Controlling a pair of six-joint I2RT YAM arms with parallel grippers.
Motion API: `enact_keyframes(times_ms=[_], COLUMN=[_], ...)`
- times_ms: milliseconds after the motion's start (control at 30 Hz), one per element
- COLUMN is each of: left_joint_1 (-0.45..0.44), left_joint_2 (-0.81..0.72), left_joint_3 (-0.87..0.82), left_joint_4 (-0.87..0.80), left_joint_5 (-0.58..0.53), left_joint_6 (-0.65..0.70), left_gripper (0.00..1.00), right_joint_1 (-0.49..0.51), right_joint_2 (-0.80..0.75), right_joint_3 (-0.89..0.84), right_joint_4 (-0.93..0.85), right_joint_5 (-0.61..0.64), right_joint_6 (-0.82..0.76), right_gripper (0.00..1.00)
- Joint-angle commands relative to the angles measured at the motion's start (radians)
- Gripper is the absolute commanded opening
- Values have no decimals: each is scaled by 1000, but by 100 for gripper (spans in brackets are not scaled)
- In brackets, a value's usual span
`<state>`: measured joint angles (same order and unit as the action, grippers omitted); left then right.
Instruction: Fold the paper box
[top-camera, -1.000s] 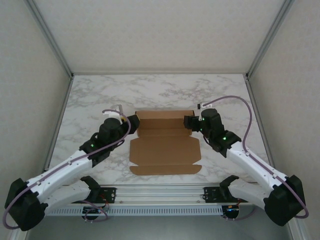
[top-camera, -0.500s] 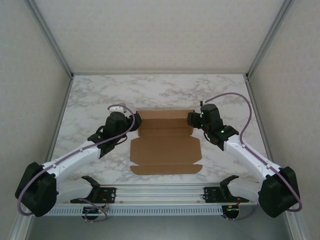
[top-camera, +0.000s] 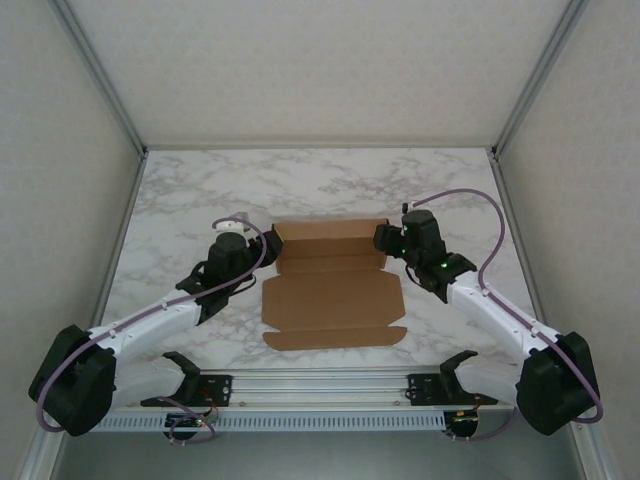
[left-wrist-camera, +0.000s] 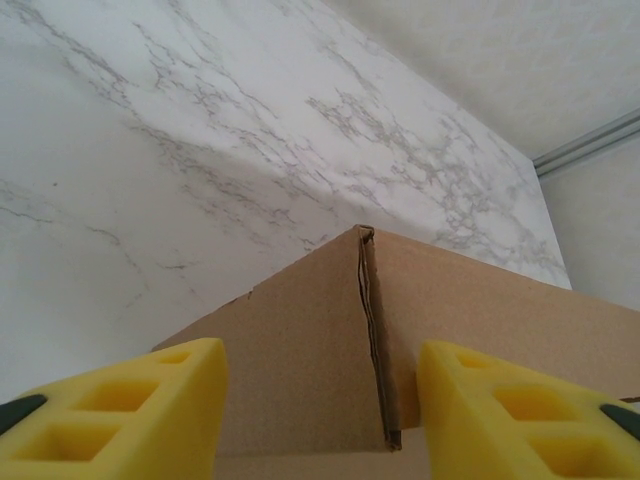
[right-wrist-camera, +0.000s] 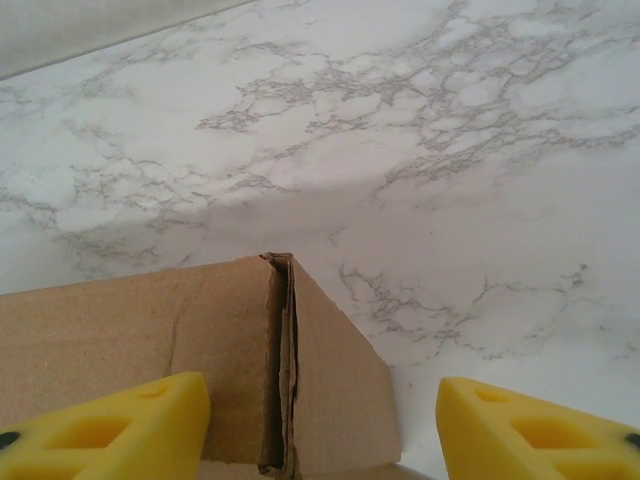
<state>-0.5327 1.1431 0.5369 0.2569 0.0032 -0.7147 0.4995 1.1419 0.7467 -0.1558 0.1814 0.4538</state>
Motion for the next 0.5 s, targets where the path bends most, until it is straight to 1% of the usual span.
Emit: enact_keyframes(times_ms=[0,100,200,267,433,467], left_joint_1=[9,19,29,34,42,43], left_joint_2=[-1,0,7,0,-60,-74], left_joint_3=[46,123,190,230,295,302], left_joint_4=[-183,-244,-300,-341,-426,-441], left_joint_5=[-14,-23,-25,-43,-95,-100], left_joint_6=[27,54,80,101,146,153], left_gripper=[57,61,63,64,65,65], right_joint_1=[-3,-3,12,31,176,192], right_joint_2=[-18,-20,-21,-9,102,122], right_joint_3=[49,137,219,268,436,460], right_joint_4=[-141,-224,-302,-329,-452,-472], right_joint_5=[-26,-36,36,41,125,129], right_joint_6=[-74,-154,-231,-287,-458,-477], right_gripper=[66,69,67,65,60,60])
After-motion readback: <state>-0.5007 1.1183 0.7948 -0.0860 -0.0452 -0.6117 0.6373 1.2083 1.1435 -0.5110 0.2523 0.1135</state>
